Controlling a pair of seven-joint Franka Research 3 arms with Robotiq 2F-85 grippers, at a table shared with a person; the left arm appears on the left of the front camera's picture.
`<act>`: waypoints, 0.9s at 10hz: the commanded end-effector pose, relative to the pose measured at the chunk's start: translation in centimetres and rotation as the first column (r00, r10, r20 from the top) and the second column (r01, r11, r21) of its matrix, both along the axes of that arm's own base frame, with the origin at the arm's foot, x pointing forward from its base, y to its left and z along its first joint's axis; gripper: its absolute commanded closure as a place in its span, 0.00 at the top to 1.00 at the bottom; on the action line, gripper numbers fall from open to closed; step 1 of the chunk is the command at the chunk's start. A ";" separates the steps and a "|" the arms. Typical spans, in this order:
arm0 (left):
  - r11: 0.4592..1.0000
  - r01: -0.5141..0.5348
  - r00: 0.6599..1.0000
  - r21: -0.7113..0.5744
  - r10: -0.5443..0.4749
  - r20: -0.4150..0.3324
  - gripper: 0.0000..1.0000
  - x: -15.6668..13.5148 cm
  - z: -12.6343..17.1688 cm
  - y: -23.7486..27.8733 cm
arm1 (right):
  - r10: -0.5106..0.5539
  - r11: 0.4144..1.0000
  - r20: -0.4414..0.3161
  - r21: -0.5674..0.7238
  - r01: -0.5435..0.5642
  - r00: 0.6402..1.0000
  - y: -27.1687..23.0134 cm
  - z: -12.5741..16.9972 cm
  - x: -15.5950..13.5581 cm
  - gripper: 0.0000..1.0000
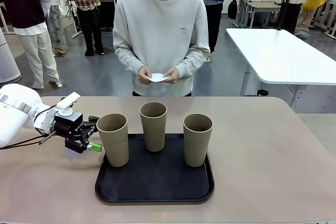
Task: Place coasters on the table and set cups on them.
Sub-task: Pick up one Reusable plastic cup and place it on a coaster set by the human.
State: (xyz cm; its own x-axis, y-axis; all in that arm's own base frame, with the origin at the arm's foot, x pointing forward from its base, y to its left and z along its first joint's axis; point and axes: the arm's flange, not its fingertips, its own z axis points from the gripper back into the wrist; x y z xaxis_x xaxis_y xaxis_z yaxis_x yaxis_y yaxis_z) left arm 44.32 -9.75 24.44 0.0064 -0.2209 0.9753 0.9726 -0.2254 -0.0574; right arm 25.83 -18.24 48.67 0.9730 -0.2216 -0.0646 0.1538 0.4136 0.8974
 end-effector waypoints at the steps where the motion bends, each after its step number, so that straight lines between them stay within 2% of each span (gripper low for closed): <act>1: 0.999 0.036 0.999 -0.009 -0.035 0.024 1.00 0.1 -0.4 -0.5 | 0.001 1.000 0.021 0.011 -0.001 1.000 -0.1 0.0 0.2 1.00; 9: 0.997 0.079 0.996 0.001 -0.079 0.035 1.00 1.0 -1.2 -2.7 | 0.001 1.000 0.021 0.011 -0.001 1.000 -0.1 0.0 0.2 1.00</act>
